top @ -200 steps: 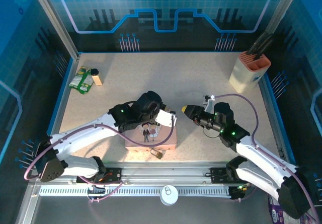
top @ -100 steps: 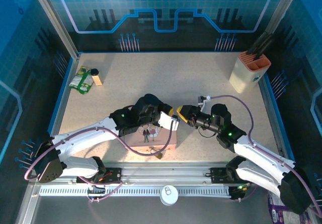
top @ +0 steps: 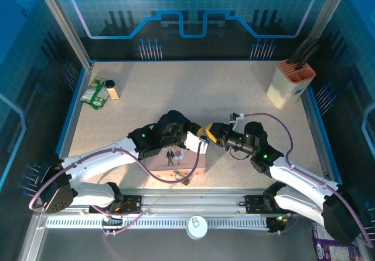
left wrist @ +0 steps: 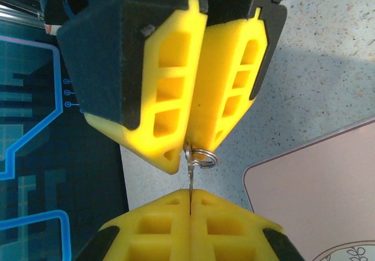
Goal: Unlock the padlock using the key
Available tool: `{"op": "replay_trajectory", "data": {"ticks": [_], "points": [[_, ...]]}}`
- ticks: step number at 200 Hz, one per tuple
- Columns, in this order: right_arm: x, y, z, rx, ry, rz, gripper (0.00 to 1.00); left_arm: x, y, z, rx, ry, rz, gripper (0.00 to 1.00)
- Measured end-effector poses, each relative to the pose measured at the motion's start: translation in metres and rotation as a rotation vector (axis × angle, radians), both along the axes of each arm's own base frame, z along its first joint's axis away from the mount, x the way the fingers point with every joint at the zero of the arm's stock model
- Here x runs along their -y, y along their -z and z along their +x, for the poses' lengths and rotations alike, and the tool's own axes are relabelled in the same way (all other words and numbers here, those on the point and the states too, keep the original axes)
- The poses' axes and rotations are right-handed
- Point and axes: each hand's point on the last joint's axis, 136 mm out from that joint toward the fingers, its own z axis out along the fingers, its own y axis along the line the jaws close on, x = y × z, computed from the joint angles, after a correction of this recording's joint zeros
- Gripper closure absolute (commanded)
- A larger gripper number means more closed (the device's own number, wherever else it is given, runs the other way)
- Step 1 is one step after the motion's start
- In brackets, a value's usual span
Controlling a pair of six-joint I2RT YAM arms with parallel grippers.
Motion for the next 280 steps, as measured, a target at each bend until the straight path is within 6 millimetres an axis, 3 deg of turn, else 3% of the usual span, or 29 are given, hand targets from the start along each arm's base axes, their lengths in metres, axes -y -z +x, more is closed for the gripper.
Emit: {"op": "replay_trajectory", "data": {"ticks": [31, 85, 109, 136, 155, 171, 193, 210, 280], "points": [[0.0, 0.0, 0.0, -0.005, 0.001, 0.005, 0.8, 0.001, -0.001, 0.0, 0.004, 0.0, -0.005, 1.0], [0.001, -0.001, 0.002, -0.01, 0.012, 0.014, 0.94, 0.0, 0.0, 0.001, 0.003, -0.002, -0.004, 1.0], [0.001, -0.001, 0.002, -0.009, 0.015, 0.009, 0.97, 0.0, 0.001, 0.001, -0.008, -0.015, -0.026, 0.77], [0.002, -0.003, 0.003, 0.023, 0.02, -0.005, 1.0, -0.003, -0.003, -0.002, -0.062, -0.048, -0.115, 0.66], [0.004, -0.004, 0.005, 0.068, 0.026, -0.029, 1.0, -0.011, -0.02, -0.004, -0.126, -0.101, -0.245, 0.61], [0.005, -0.008, 0.008, 0.119, 0.035, -0.046, 1.0, -0.019, -0.049, -0.004, -0.181, -0.154, -0.41, 0.55], [0.006, -0.017, 0.011, 0.219, 0.046, -0.051, 1.0, -0.031, -0.088, -0.003, -0.309, -0.243, -0.679, 0.49], [0.005, -0.02, 0.012, 0.289, 0.054, -0.056, 1.0, -0.037, -0.1, 0.001, -0.459, -0.324, -0.843, 0.49], [-0.003, -0.037, 0.012, 0.495, 0.119, -0.036, 1.0, -0.034, -0.069, 0.013, -1.121, -0.664, -1.209, 0.5]]}}
